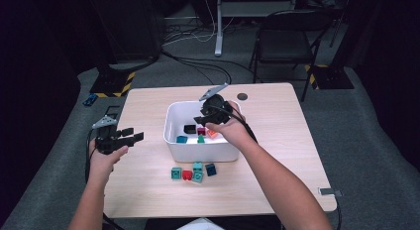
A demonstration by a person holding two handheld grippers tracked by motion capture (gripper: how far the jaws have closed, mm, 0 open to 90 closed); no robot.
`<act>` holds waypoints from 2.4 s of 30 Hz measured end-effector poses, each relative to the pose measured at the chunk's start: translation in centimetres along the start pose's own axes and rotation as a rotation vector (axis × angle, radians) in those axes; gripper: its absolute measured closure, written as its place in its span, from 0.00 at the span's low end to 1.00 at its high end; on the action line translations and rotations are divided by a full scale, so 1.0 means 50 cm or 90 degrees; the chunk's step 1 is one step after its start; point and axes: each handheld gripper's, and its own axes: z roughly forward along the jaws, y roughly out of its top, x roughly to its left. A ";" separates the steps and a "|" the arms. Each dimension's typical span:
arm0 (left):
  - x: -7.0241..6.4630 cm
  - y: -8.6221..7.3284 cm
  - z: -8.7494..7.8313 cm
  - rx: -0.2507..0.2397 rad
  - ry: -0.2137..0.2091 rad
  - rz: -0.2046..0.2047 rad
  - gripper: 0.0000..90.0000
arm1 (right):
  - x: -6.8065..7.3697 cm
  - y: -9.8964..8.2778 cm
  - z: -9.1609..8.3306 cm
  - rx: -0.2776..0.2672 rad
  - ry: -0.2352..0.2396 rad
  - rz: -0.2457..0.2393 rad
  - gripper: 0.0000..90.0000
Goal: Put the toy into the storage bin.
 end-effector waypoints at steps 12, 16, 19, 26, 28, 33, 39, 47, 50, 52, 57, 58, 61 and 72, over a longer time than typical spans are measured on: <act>-0.002 0.000 0.003 0.004 0.000 0.002 0.46 | 0.055 -0.026 -0.073 -0.025 0.027 -0.024 0.63; -0.001 -0.001 0.002 0.004 0.000 0.000 0.46 | 0.071 -0.037 -0.092 -0.035 0.036 -0.032 0.63; -0.001 -0.002 0.002 0.002 0.002 -0.001 0.46 | 0.079 -0.044 -0.101 -0.045 0.038 -0.038 0.63; -0.003 -0.001 0.003 0.005 0.001 0.001 0.46 | 0.107 -0.077 -0.116 -0.054 0.043 -0.044 0.63; -0.003 -0.001 0.003 0.005 0.001 0.001 0.46 | 0.114 -0.086 -0.119 -0.058 0.045 -0.042 0.63; -0.004 -0.002 0.004 0.007 0.002 0.003 0.46 | 0.133 -0.111 -0.112 -0.050 0.046 -0.055 0.63; -0.001 -0.002 0.002 0.006 0.003 0.001 0.46 | 0.148 -0.141 -0.081 -0.042 0.052 -0.055 0.63; -0.002 -0.002 0.002 0.006 0.003 0.003 0.46 | 0.164 -0.183 -0.038 -0.023 0.075 -0.043 0.62; -0.004 -0.003 0.002 0.008 0.002 -0.007 0.46 | 0.169 -0.198 -0.023 -0.017 0.077 -0.052 0.62; -0.004 -0.003 0.002 0.008 0.002 -0.005 0.46 | 0.176 -0.214 -0.010 -0.014 0.076 -0.041 0.62; -0.004 -0.003 0.004 0.007 0.004 -0.002 0.46 | 0.178 -0.235 0.013 -0.006 0.076 -0.041 0.62; -0.004 -0.003 0.004 0.007 0.004 -0.002 0.46 | 0.178 -0.239 0.016 -0.005 0.075 -0.046 0.62; -0.004 -0.003 0.004 0.007 0.004 -0.002 0.46 | 0.178 -0.247 0.026 -0.003 0.075 -0.047 0.62; -0.004 -0.004 0.003 0.008 0.005 0.002 0.46 | 0.186 -0.282 0.066 0.025 0.081 -0.039 0.56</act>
